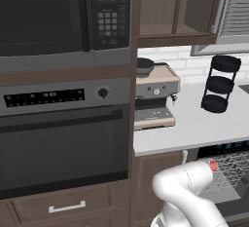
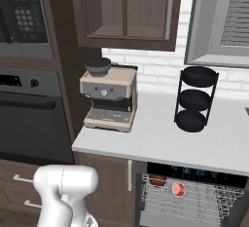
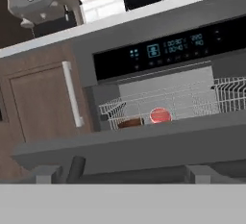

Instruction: Pick up the cup and bowl from the counter, place them in the dishwasher, and close the dishwasher door.

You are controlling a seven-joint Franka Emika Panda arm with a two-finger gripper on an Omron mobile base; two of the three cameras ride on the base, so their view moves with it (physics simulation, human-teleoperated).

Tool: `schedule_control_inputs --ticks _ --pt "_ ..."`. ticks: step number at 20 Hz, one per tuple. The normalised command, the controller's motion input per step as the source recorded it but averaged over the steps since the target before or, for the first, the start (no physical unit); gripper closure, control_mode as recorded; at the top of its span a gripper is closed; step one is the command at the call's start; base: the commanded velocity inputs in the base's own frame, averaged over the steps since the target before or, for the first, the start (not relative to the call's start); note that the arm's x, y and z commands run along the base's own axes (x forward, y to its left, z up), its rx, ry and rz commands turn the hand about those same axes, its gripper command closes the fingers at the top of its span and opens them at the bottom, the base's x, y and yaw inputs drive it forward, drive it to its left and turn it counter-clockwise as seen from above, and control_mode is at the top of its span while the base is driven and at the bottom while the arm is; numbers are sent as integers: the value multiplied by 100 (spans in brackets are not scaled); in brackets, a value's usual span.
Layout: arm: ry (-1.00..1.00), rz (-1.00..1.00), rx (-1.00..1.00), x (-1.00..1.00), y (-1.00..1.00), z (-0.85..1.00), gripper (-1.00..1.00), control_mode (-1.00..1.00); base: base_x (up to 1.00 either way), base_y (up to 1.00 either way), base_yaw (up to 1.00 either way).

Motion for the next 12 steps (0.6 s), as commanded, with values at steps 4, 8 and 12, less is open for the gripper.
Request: schedule_control_inputs --ticks 4,8,12 --pt "-5 0 5 46 -6 -91 -100 -100 0 0 0" --pt "-4 0 9 45 -39 -77 -100 -100 0 0 0" --pt "-16 0 15 65 -39 -74 -100 -100 0 0 0"
